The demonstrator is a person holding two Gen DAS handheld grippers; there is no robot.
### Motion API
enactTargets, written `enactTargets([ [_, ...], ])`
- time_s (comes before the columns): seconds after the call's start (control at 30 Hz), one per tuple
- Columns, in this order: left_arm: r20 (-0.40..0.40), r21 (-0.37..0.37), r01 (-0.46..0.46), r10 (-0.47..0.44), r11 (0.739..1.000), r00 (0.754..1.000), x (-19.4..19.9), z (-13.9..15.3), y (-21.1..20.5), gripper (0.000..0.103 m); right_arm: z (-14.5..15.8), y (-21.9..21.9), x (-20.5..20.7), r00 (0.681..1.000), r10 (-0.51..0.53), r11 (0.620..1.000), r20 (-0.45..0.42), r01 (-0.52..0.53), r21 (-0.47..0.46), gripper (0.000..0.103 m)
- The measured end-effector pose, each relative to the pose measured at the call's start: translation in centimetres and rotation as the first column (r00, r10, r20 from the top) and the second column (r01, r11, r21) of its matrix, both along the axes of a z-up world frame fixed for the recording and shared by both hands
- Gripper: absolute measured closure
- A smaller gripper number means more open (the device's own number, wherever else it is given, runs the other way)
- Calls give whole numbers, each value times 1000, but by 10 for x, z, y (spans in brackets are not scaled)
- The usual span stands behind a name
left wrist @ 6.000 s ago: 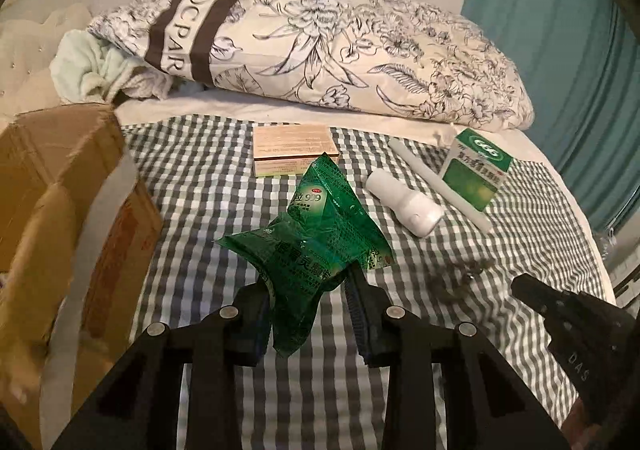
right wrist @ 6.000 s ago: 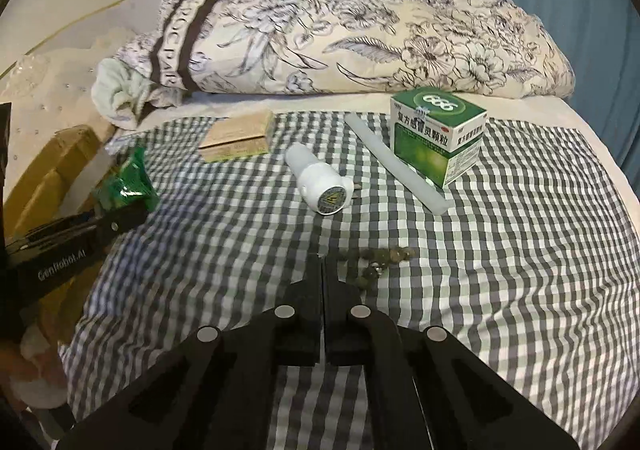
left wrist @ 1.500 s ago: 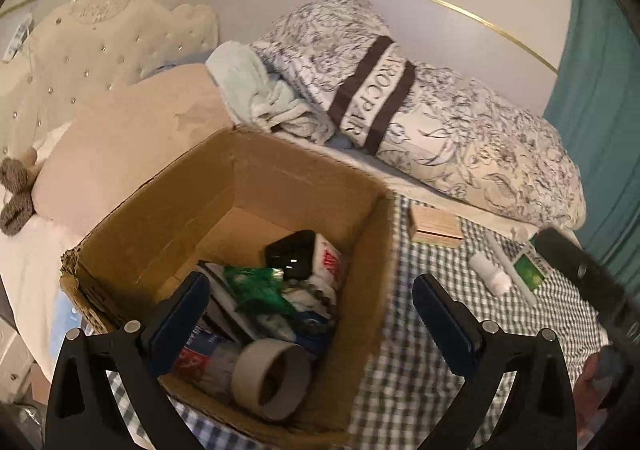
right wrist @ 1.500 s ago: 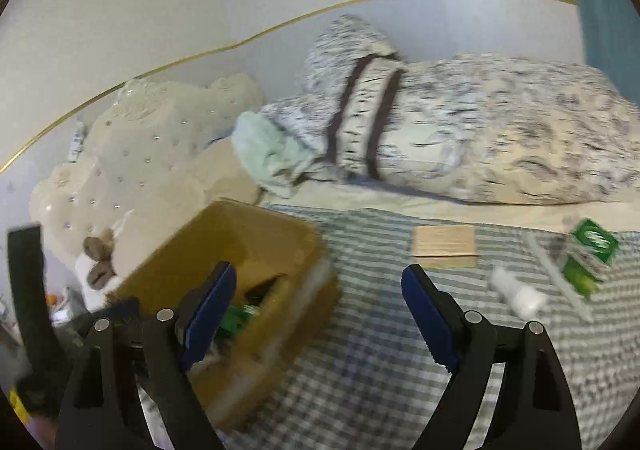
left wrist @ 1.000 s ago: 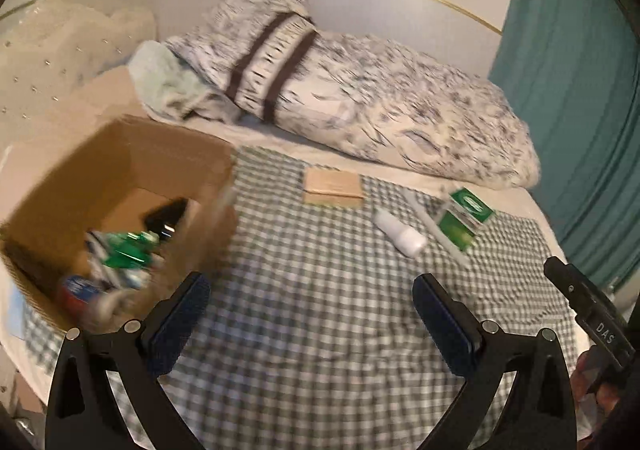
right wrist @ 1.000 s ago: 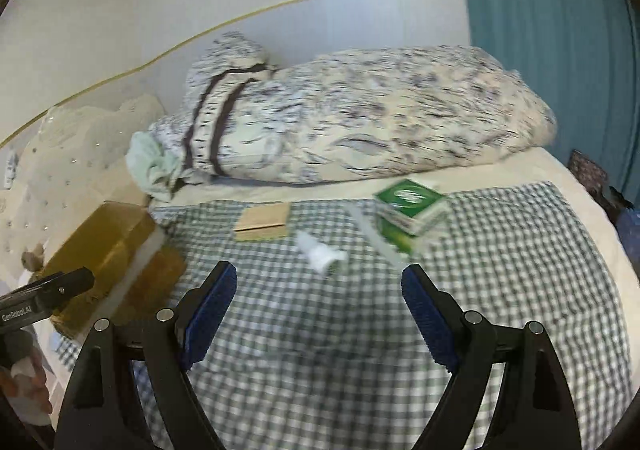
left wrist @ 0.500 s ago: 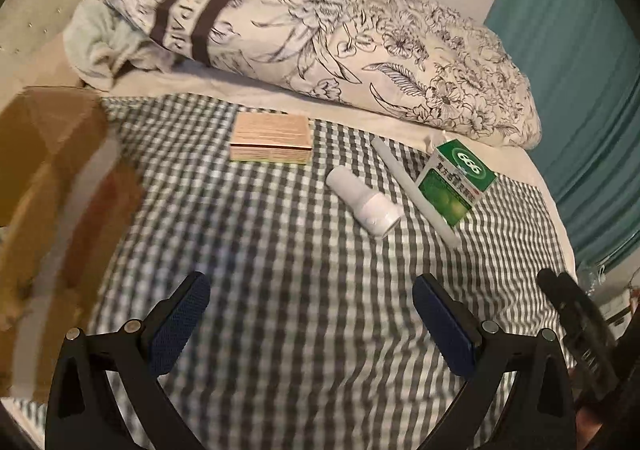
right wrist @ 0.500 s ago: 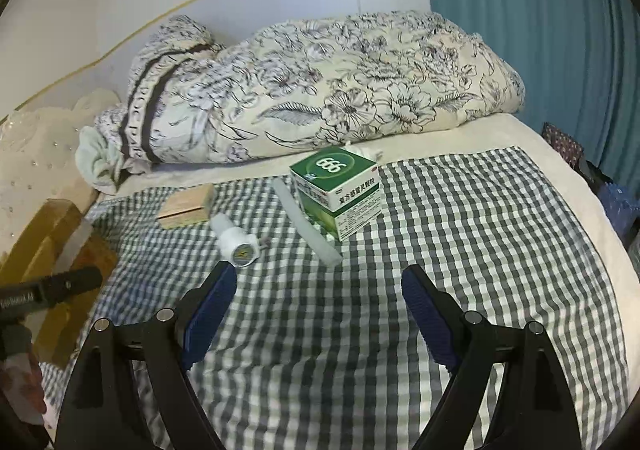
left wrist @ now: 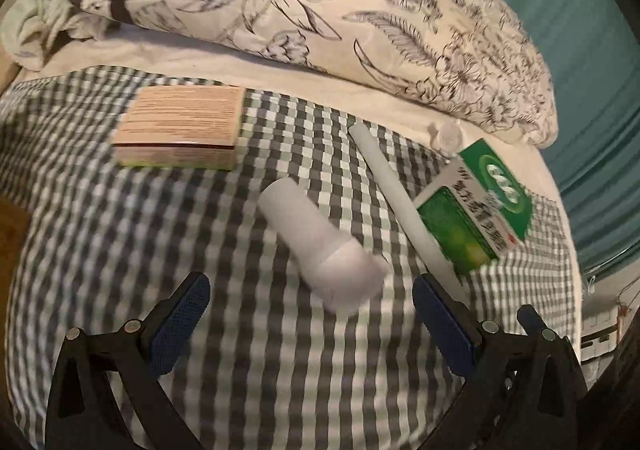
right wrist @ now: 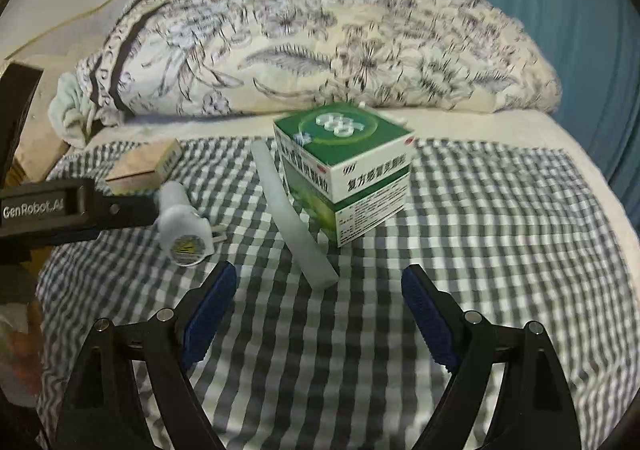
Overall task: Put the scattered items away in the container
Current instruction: 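Move both tools back over the remaining items on the sheet, then grasp the white bottle with the left tool while the right grasps the white plastic stick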
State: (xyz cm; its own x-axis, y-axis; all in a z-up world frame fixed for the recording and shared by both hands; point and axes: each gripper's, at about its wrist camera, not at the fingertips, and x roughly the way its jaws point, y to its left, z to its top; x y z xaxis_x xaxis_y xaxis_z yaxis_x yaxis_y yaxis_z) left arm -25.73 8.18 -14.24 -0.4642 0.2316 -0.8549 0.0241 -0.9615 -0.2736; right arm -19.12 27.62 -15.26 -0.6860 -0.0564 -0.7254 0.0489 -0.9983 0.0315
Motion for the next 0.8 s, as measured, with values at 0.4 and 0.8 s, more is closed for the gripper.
enactTargets([
  [0.4, -13, 65, 97, -96, 993, 995, -23, -34, 11, 34, -43, -21, -33, 999, 40, 993, 38, -43, 108, 76],
  [0.8, -44, 8, 121, -121, 993, 992, 31, -15, -18, 54, -26, -36, 27, 994, 96, 994, 57, -99, 41, 95],
])
